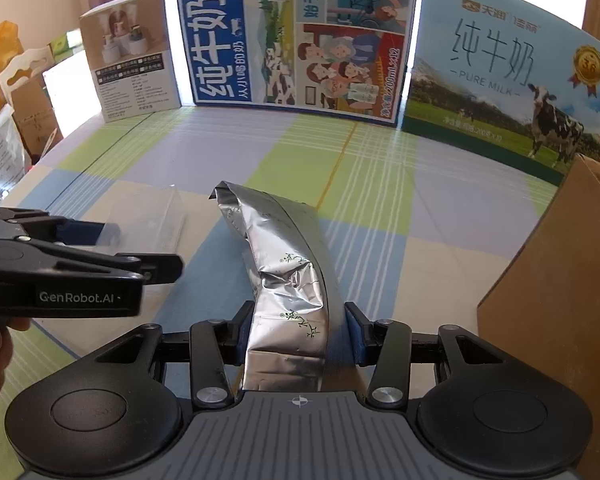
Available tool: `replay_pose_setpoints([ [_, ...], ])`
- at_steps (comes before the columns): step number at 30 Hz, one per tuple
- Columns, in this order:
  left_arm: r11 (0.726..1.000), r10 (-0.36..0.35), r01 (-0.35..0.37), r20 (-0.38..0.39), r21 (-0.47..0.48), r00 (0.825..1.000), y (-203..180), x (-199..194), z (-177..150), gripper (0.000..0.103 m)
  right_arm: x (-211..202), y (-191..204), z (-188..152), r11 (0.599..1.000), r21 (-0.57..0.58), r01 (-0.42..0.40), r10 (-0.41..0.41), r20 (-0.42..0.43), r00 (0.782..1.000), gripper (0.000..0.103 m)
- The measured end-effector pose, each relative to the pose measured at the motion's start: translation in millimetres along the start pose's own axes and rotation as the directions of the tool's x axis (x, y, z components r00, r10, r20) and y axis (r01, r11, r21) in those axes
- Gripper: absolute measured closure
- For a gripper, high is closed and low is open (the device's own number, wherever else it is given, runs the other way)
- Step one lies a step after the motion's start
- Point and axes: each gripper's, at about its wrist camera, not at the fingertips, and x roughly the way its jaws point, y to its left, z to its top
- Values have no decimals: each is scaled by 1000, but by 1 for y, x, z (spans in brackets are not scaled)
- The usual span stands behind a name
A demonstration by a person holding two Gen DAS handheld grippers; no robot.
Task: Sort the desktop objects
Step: 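Lift the foil bag with the right tool while the left tool grasps the clear plastic tray, then carry the foil bag and clear tray over the cardboard box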
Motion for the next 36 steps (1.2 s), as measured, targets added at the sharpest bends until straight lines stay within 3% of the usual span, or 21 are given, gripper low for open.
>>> replay_pose_setpoints([
  [2,1000,4,-4,-5,7,1000,4,-4,-3,38,0,3,-1,1000,0,-4,4,0,1000,60],
  [9,996,0,2,-30,91,1000,3,-34,-31,39,-15,15,-15,1000,18,-18,19,-22,1000,60],
  [17,986,-26,37,-71,162,997,-18,-93,-88,39,-70,32,-68,993,107,-40,46,-53,998,60],
  [18,985,-33,45,-75,168,997,-21,-102,-96,49,-80,34,-78,992,120,-41,48,-56,997,60],
  [20,983,-45,61,-93,172,995,-27,-118,-112,52,-99,38,-96,989,141,-39,48,-60,997,60],
  [26,978,-66,86,-108,191,992,-42,-152,-149,52,-147,47,-144,981,192,-26,38,-61,997,60],
  [27,977,-62,81,-104,197,993,-44,-154,-152,48,-153,49,-150,982,190,-21,32,-58,998,60],
  [29,976,-36,53,-87,209,996,-47,-158,-155,38,-162,52,-159,985,173,-7,17,-52,999,60],
  [36,985,-30,39,-54,167,998,-50,-151,-151,37,-167,54,-173,994,109,-2,4,-18,1000,60],
])
